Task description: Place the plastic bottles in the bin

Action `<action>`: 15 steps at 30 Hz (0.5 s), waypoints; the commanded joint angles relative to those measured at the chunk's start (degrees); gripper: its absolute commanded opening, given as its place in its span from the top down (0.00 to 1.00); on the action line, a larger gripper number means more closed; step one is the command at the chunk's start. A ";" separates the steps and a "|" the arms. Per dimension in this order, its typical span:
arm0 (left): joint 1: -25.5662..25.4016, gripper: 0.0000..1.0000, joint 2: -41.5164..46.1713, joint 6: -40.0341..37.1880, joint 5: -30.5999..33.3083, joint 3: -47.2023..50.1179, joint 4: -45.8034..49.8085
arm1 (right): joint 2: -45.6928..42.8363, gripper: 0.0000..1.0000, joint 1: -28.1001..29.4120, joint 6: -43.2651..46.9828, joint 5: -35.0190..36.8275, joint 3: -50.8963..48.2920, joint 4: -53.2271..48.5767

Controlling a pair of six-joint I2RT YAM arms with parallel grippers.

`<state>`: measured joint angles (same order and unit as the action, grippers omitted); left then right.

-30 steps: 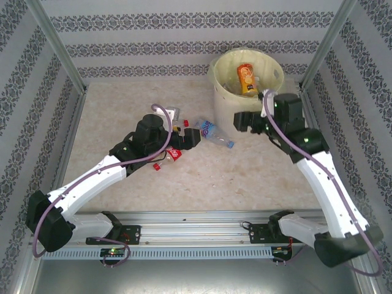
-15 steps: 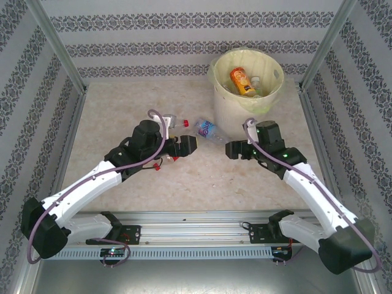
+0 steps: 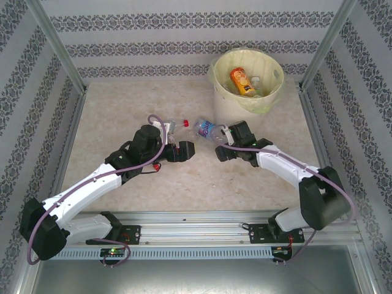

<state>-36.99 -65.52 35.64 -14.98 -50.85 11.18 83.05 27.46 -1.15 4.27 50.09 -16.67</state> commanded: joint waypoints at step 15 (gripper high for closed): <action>0.68 0.00 1.90 -1.60 -0.75 1.63 -0.54 | 13.60 0.14 3.30 9.14 11.81 10.32 -0.23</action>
<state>-36.99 -65.14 35.14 -14.98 -50.11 11.20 95.29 30.28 6.22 13.56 58.67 -14.98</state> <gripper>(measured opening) 0.998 0.859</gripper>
